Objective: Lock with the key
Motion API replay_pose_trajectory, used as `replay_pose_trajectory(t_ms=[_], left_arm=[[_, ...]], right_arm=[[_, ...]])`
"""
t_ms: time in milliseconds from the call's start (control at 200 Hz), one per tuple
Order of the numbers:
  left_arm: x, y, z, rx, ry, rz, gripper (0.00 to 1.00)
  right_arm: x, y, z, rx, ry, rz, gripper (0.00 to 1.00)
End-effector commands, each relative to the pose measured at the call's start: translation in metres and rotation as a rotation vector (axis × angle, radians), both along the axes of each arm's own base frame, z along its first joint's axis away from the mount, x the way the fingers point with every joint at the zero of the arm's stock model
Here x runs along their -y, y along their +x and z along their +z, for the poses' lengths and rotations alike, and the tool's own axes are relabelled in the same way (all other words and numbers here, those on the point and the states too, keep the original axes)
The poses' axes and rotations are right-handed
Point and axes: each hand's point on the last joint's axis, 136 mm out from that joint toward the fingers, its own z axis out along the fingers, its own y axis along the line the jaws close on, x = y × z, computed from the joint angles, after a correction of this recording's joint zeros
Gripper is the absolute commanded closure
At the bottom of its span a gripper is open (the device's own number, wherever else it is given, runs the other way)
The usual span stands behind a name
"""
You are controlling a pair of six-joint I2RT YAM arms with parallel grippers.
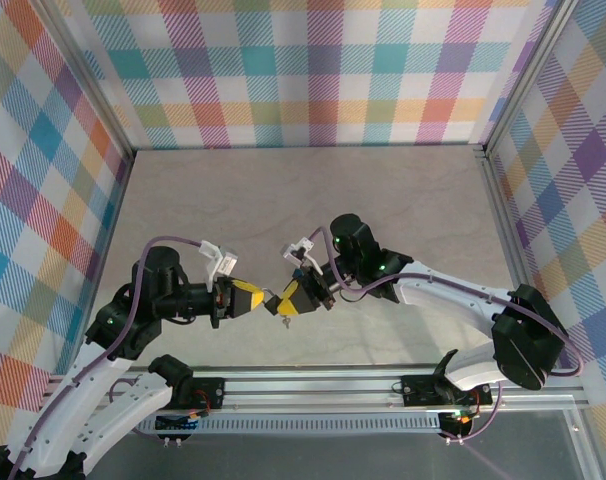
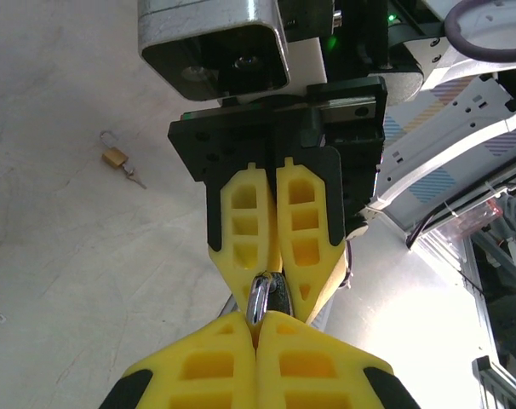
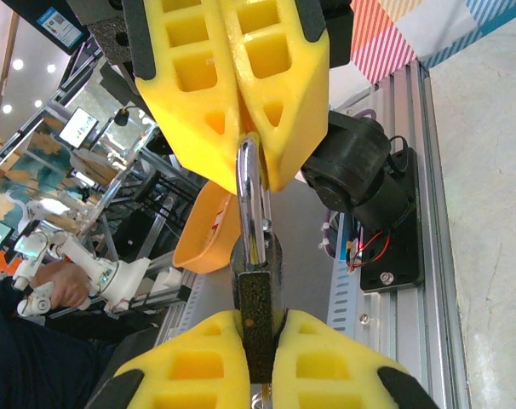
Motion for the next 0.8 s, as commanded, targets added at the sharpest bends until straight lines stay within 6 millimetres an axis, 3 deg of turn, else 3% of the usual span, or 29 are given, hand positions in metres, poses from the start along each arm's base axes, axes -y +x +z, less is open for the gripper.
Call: replay_pose_trajectory(t_ms=[0,795], left_arm=[[0.008,-0.021,-0.017,-0.103,-0.006,-0.113,1.0],[0.02,-0.031,-0.03,-0.161,0.02,-0.19,1.0]], right_arm=[[-0.014,0.013,0.064,0.2,0.211,-0.045,1.0],[-0.009,0.037,0.125,0.313,0.323,-0.096,1.0]])
